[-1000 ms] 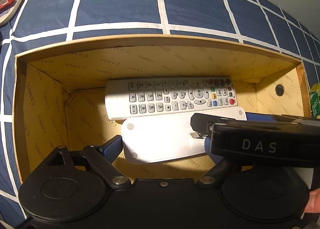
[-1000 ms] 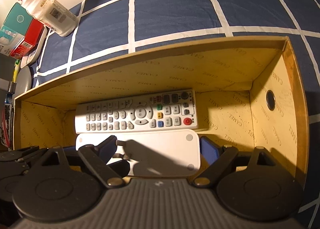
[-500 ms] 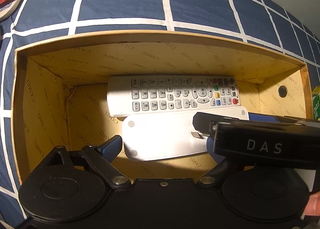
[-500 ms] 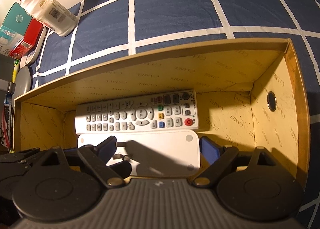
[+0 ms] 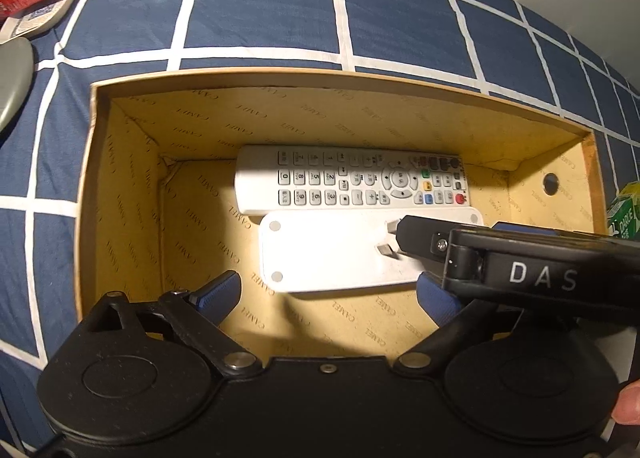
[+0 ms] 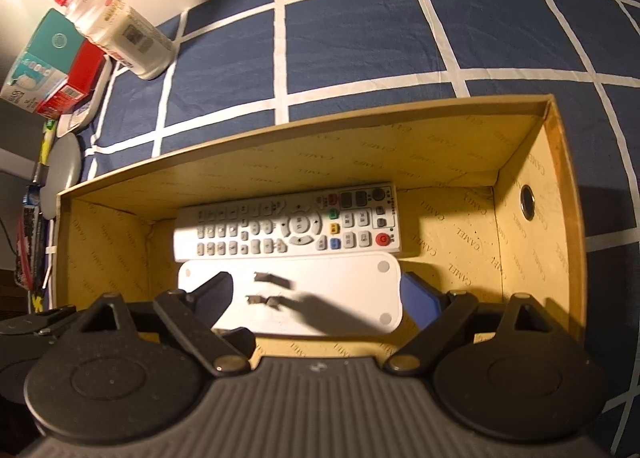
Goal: Organize objects
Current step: 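Lower the hooked plate onto the TV remote in the box and open both tools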
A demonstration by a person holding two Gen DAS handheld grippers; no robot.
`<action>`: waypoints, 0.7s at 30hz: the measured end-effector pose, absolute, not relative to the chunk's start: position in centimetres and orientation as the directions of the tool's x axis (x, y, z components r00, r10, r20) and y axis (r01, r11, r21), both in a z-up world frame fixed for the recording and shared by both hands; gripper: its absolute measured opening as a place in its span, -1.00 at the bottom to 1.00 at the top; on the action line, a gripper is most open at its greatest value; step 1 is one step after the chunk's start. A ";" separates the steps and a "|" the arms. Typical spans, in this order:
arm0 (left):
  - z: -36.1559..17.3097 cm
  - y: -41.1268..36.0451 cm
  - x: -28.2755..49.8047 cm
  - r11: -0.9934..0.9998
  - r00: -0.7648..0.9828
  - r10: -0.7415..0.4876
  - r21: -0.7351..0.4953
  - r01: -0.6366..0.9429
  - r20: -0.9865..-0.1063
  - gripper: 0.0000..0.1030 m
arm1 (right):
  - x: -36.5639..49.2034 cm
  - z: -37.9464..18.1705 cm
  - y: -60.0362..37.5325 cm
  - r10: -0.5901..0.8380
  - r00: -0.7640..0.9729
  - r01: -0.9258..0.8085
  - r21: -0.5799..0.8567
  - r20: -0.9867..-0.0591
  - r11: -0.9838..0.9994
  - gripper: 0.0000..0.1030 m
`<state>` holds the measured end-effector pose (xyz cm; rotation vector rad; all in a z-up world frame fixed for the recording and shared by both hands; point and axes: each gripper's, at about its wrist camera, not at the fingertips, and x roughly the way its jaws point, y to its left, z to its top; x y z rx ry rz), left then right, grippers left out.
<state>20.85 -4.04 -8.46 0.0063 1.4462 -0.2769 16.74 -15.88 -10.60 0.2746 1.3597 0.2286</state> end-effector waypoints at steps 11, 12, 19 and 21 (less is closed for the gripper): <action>-4.6 -4.0 17.7 0.970 0.178 -0.183 -0.148 0.191 -0.967 0.91 | 14.1 -6.3 -16.3 0.324 0.274 -0.057 0.321 -0.906 0.946 0.88; -4.3 -4.0 17.4 0.970 0.185 -0.184 -0.148 0.192 -0.965 0.91 | 13.7 -5.9 -16.5 0.323 0.282 -0.058 0.319 -0.904 0.946 0.89; -2.1 -4.4 14.3 0.970 0.229 -0.188 -0.145 0.195 -0.955 1.00 | 10.8 -3.5 -17.8 0.316 0.322 -0.065 0.313 -0.892 0.948 1.00; -1.6 -4.7 13.4 0.970 0.240 -0.185 -0.138 0.198 -0.953 1.00 | 10.0 -2.9 -18.3 0.317 0.330 -0.065 0.314 -0.889 0.947 1.00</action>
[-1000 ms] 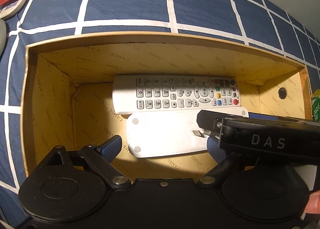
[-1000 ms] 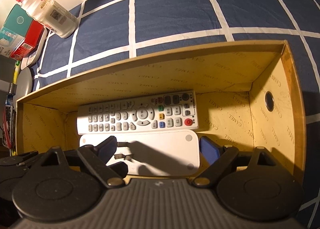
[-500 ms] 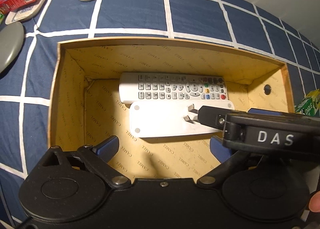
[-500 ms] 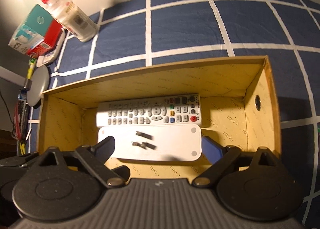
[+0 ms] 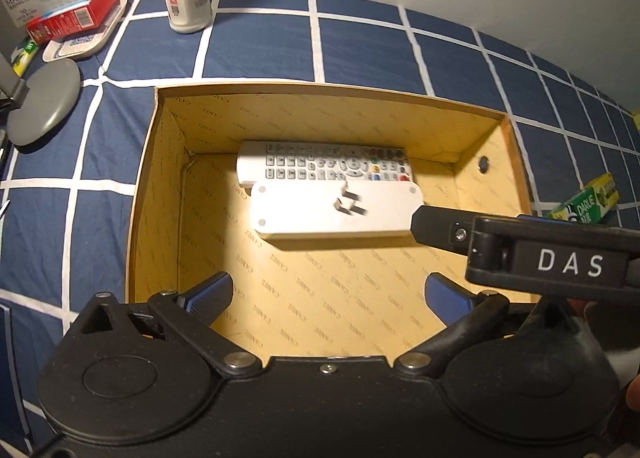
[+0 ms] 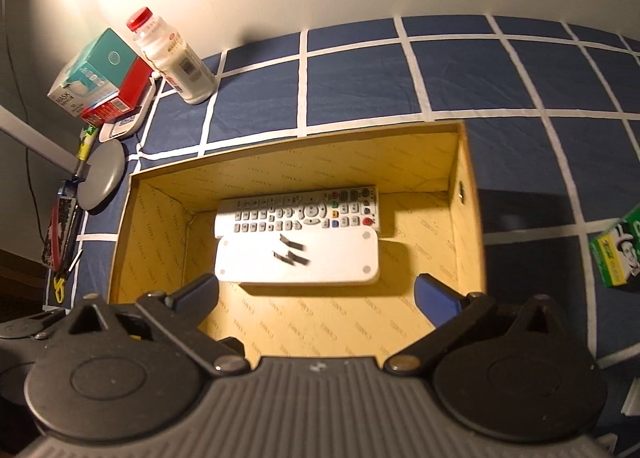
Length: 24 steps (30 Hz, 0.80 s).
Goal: Organize objects
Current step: 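Lower the hooked plate onto the TV remote in the box and open both tools, then move both tools out of the box toward the white GREE air-conditioner remote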
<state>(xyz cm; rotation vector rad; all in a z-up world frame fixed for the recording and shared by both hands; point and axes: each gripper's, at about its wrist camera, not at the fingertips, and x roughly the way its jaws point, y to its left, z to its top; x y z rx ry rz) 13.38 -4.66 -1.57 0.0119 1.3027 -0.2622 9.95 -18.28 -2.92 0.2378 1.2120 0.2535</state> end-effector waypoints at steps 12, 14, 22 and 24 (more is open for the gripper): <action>0.6 -7.9 7.7 0.960 0.277 -0.188 -0.117 0.254 -0.942 1.00 | 4.4 -0.5 -22.8 0.302 0.384 -0.031 0.314 -0.872 0.949 1.00; 0.9 -8.7 6.8 0.956 0.281 -0.194 -0.116 0.271 -0.940 1.00 | 3.5 -0.2 -23.7 0.296 0.393 -0.025 0.311 -0.871 0.950 1.00; 1.9 -12.5 3.4 0.941 0.288 -0.209 -0.112 0.319 -0.935 1.00 | 0.1 1.0 -28.1 0.267 0.426 0.019 0.303 -0.864 0.953 1.00; 2.1 -13.6 2.7 0.938 0.286 -0.213 -0.115 0.326 -0.934 1.00 | -0.7 1.1 -29.4 0.263 0.430 0.029 0.305 -0.863 0.952 1.00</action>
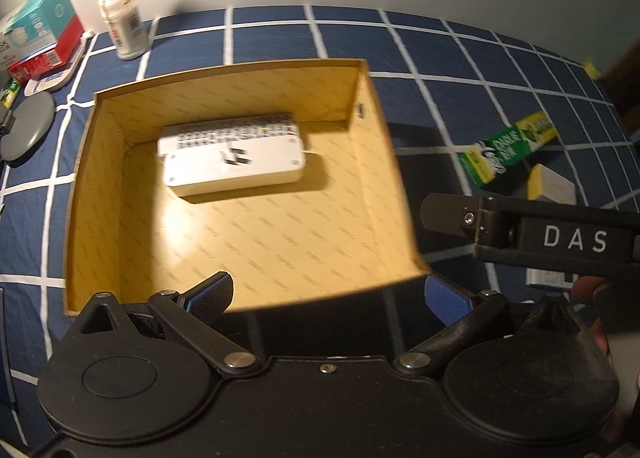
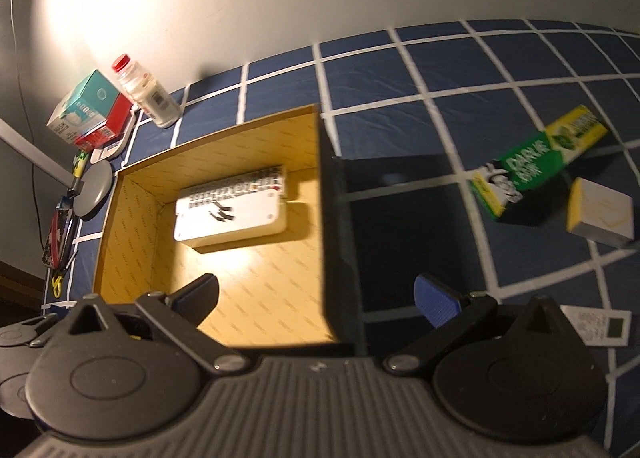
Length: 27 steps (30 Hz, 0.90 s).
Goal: Organize objects
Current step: 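Move both tools out of the box toward the white GREE air-conditioner remote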
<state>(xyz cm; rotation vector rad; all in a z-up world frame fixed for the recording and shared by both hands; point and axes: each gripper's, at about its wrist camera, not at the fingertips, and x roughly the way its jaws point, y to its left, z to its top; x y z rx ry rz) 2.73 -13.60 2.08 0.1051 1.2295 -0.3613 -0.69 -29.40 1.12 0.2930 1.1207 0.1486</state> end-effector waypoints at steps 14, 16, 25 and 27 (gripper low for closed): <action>0.6 -23.5 -2.6 0.930 0.251 -0.214 -0.118 0.349 -0.944 1.00 | -4.2 0.4 -40.8 0.229 0.416 0.088 0.289 -0.880 0.953 1.00; -0.1 -24.7 -3.3 0.930 0.238 -0.216 -0.126 0.345 -0.947 1.00 | -4.6 -0.1 -42.4 0.224 0.406 0.096 0.285 -0.886 0.954 1.00; -3.8 -28.0 -5.6 0.946 0.177 -0.191 -0.133 0.296 -0.965 1.00 | -5.8 -3.7 -46.9 0.229 0.339 0.098 0.277 -0.912 0.956 1.00; -4.8 -28.1 -6.0 0.950 0.161 -0.184 -0.133 0.283 -0.970 1.00 | -6.1 -4.5 -47.2 0.236 0.320 0.092 0.278 -0.917 0.956 1.00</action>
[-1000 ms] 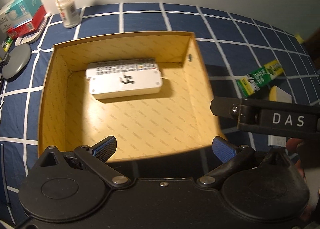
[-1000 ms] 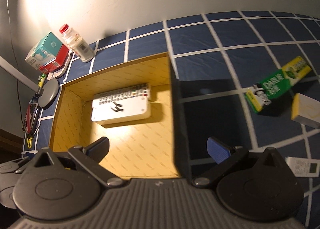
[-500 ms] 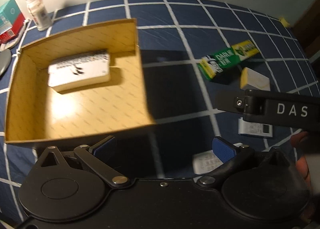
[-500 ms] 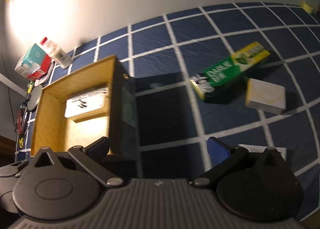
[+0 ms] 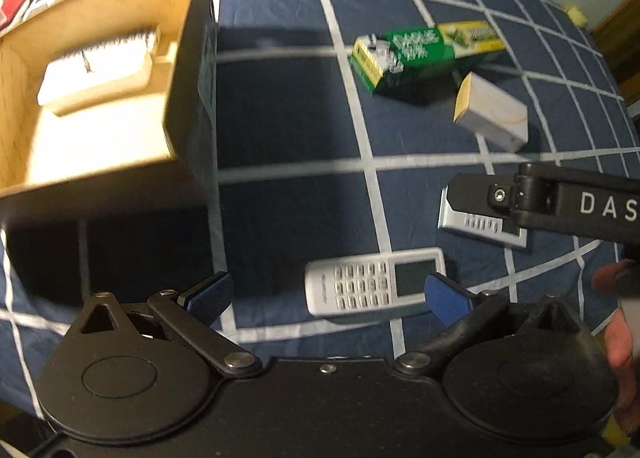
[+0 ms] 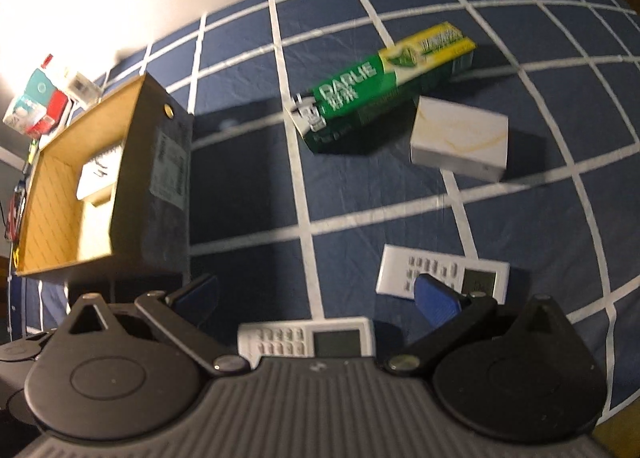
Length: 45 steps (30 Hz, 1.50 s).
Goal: Organize objects
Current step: 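Move both tools out of the box toward the white GREE air-conditioner remote, then close both tools on the ends of the GREE remote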
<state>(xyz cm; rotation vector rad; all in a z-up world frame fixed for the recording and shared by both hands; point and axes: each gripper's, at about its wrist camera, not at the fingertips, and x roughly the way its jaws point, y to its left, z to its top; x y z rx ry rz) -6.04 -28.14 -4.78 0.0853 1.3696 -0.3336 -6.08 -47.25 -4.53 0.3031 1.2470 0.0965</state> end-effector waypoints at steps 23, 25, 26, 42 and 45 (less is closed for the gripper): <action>-13.5 -28.0 -6.9 0.950 0.027 -0.214 -0.202 0.236 -0.976 0.94 | -7.2 -14.1 -46.5 0.281 0.143 0.095 0.296 -0.949 0.950 0.94; -13.8 -28.1 -6.7 0.950 0.025 -0.218 -0.206 0.234 -0.976 0.94 | -7.1 -14.3 -46.4 0.283 0.140 0.090 0.297 -0.949 0.951 0.87; -13.9 -28.2 -6.7 0.949 0.025 -0.220 -0.209 0.235 -0.975 0.93 | -7.0 -14.4 -46.3 0.281 0.136 0.085 0.294 -0.950 0.952 0.80; -14.5 -29.0 -6.1 0.943 0.008 -0.242 -0.233 0.236 -0.970 0.56 | -6.0 -14.9 -45.2 0.291 0.097 0.046 0.297 -0.952 0.954 0.50; -14.3 -29.2 -6.0 0.940 0.001 -0.255 -0.248 0.236 -0.967 0.44 | -5.9 -14.9 -45.0 0.287 0.094 0.041 0.292 -0.953 0.956 0.49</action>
